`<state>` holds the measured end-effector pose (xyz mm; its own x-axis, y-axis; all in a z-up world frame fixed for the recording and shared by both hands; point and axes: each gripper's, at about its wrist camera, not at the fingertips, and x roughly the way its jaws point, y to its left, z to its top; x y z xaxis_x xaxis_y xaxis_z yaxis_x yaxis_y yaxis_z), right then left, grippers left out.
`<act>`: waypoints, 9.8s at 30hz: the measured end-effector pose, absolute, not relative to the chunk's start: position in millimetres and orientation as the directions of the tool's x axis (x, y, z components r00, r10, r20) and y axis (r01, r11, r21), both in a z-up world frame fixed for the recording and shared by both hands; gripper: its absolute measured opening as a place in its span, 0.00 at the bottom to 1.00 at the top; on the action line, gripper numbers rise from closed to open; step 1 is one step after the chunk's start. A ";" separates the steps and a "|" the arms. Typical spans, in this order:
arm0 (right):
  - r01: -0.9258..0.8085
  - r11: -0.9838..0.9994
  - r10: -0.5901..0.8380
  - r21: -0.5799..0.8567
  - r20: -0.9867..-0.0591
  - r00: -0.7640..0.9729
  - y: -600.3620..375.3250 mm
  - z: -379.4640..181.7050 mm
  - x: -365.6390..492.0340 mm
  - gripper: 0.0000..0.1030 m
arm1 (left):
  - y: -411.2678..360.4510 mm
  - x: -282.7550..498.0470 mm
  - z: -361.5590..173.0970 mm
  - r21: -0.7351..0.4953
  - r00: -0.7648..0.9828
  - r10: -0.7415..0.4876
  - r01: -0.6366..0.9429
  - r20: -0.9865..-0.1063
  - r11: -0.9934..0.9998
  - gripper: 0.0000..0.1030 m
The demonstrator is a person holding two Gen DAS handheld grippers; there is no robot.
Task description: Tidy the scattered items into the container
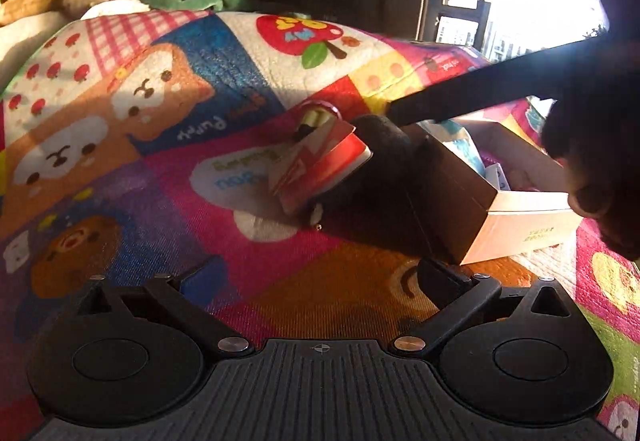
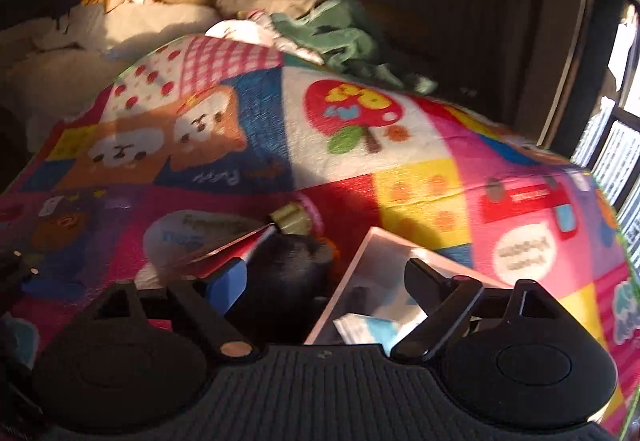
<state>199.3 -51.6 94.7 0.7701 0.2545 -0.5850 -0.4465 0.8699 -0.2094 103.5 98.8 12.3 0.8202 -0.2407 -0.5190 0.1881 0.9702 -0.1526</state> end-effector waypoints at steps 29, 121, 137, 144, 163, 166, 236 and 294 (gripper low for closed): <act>-0.289 0.955 0.235 0.069 -0.770 0.593 -15.4 93.6 327.3 0.48 | 122.4 110.6 6.0 -0.323 0.799 -0.319 0.165 -0.510 0.932 1.00; -0.038 0.957 0.171 0.287 -0.455 0.874 -258.8 12.7 -9.2 1.00 | 19.0 134.9 5.0 0.092 0.761 -0.115 0.224 -0.638 0.970 0.92; -0.176 0.982 0.118 -0.075 -0.491 0.863 -218.2 13.3 -31.8 1.00 | 10.1 41.8 6.5 -0.008 0.681 -0.351 0.452 -0.642 0.892 0.83; -0.165 0.984 0.168 0.060 -0.601 0.781 -222.3 -0.2 -17.2 1.00 | 1.5 19.0 1.8 -0.010 0.663 -0.396 0.506 -0.635 0.863 0.92; -0.168 0.986 0.145 0.012 -0.574 0.806 -216.4 -5.1 -26.8 1.00 | 38.6 29.0 7.2 0.160 0.770 -0.140 0.301 -0.622 0.940 1.00; -0.168 0.986 0.144 0.011 -0.569 0.810 -216.4 -5.3 -27.2 1.00 | 43.9 32.5 7.9 0.107 0.750 -0.174 0.310 -0.638 0.945 1.00; -0.130 0.990 0.089 -0.053 -0.476 0.875 -205.9 20.6 -23.7 0.54 | -36.5 66.5 9.1 0.089 0.667 -0.347 0.528 -0.659 0.845 1.00; -0.135 0.990 0.120 -0.033 -0.288 0.950 -244.3 168.1 20.1 0.54 | -48.1 96.1 127.2 0.052 0.792 -0.508 0.554 -0.338 0.831 0.82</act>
<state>20.1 -244.3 168.1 0.9501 0.1198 -0.2882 -0.1349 0.9903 -0.0329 96.1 -48.1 127.2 0.7925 -0.5079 -0.3377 0.5544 0.8306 0.0519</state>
